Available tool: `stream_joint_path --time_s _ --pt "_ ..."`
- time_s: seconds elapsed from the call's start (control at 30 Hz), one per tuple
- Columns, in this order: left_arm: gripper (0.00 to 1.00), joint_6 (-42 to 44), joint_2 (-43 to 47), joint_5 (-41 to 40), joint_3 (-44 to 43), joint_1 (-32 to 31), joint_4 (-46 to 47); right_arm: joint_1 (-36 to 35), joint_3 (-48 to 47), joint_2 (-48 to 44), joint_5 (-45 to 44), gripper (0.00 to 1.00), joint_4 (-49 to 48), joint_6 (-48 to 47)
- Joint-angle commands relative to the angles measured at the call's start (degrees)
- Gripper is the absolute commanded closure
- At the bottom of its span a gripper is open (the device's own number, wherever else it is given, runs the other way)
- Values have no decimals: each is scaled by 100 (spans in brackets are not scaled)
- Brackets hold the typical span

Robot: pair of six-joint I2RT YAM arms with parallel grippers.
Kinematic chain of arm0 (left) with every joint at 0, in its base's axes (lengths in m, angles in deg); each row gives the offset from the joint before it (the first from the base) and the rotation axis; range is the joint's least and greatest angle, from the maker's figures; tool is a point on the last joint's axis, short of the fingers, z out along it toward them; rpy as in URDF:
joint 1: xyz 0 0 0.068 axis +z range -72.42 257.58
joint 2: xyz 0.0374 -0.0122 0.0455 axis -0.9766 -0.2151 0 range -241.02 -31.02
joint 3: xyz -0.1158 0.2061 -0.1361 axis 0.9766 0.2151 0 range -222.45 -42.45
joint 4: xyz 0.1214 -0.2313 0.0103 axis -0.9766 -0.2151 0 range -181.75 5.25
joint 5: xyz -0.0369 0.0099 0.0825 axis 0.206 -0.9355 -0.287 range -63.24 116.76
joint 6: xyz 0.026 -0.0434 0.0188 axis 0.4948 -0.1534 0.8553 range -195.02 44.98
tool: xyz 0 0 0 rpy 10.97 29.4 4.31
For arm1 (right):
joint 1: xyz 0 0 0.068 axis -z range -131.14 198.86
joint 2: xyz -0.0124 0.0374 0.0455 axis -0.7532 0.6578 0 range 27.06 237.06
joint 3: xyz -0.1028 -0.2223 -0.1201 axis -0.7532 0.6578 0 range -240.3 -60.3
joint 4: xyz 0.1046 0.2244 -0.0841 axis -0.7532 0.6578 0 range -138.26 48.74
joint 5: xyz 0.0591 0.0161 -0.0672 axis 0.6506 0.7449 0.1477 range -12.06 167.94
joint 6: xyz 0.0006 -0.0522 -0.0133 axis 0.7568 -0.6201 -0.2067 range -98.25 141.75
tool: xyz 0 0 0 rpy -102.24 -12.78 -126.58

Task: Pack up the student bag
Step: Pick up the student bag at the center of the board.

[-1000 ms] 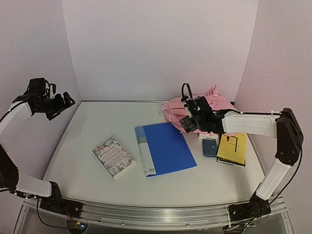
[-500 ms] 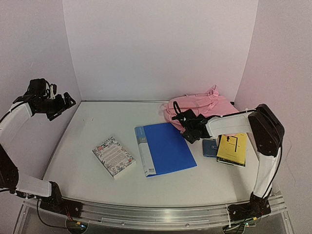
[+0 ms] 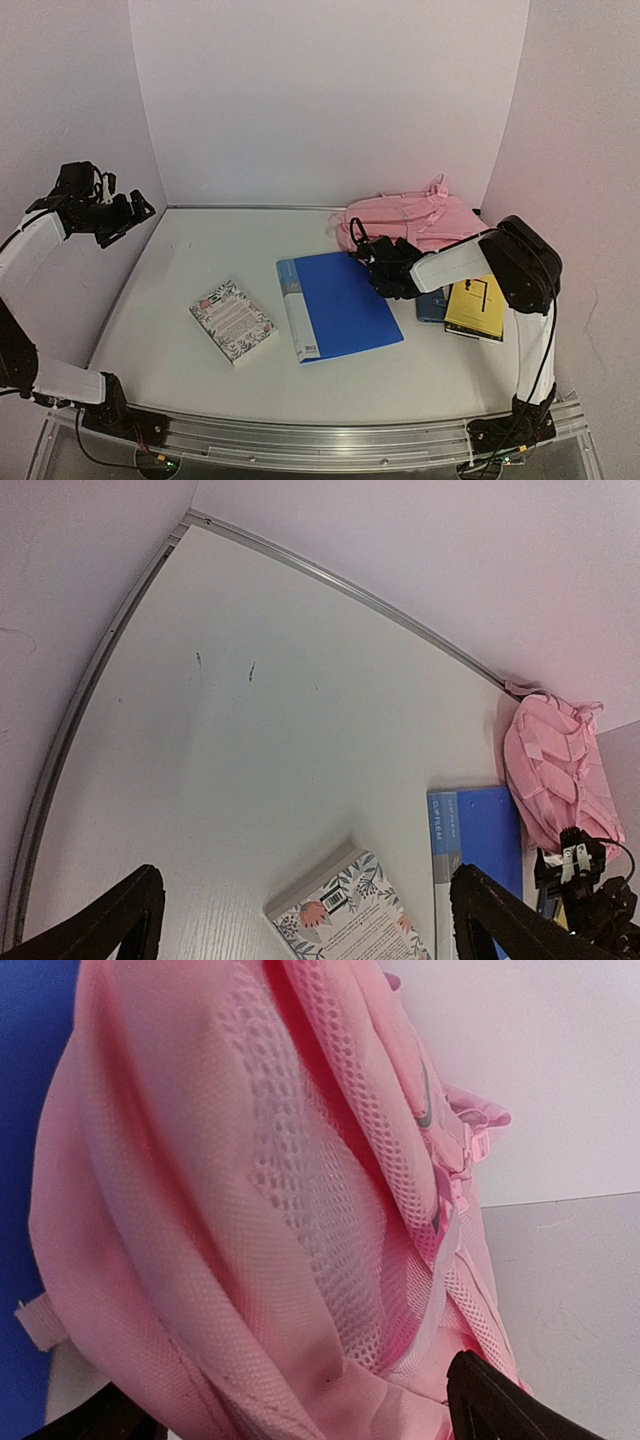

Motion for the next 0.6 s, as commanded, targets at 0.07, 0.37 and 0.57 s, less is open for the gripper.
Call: stream_joint_path --time_s 0.07,0.37,0.57 --pt "0 130 114 -26 70 18 194 66 259 20 -74 35 -1739 -578" --pt "0 139 135 186 155 21 315 96 36 -467 -96 98 -2211 -599" --pt "0 122 256 304 178 21 323 105 -315 -1244 -372 100 -2251 -370"
